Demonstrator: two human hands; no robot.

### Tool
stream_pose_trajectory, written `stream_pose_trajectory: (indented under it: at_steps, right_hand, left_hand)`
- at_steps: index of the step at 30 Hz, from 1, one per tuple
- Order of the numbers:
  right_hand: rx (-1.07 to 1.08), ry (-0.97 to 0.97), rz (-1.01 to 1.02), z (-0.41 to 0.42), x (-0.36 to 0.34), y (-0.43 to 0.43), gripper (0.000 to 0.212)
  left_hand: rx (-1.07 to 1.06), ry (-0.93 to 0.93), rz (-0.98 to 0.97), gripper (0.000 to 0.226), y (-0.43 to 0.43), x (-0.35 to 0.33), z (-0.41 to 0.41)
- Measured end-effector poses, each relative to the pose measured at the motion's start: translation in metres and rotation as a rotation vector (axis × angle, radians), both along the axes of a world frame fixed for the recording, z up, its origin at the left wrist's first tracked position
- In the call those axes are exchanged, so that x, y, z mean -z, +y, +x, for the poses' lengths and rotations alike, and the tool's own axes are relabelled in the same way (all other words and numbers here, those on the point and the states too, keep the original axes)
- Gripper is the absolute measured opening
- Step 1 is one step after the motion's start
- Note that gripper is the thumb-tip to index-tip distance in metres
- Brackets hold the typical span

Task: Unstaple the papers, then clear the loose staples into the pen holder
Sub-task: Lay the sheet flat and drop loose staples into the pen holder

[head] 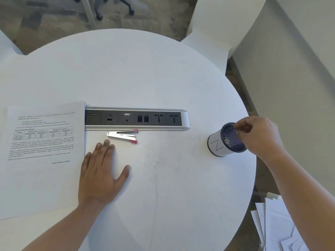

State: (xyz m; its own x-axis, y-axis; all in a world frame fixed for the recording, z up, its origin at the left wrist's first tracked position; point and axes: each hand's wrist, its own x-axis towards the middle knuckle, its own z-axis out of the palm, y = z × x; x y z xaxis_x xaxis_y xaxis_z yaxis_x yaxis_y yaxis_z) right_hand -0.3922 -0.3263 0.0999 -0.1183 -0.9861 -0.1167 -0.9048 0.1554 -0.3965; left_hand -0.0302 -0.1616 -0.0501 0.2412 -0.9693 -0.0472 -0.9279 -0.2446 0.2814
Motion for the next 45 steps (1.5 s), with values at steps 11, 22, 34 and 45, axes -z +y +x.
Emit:
stream_pose_trajectory:
  at_steps: [11,22,34,45]
  right_hand:
    - [-0.482,-0.038,0.162,0.109,0.052,0.064,0.016]
    - [-0.937,0.175,0.292,0.145,0.087,0.039,0.012]
    - [-1.310,0.354,0.272,0.155,0.080,0.022,0.021]
    - [-1.317,0.519,0.228,0.168,0.080,0.036,0.013]
  left_hand:
    - [-0.010,0.000,0.006,0.081,0.000,-0.002,-0.002]
    - [-0.016,0.003,0.010,0.080,0.000,0.000,0.001]
    - [-0.018,0.003,0.017,0.080,-0.001,-0.001,0.001]
    - [-0.015,0.001,0.007,0.079,0.000,-0.001,0.001]
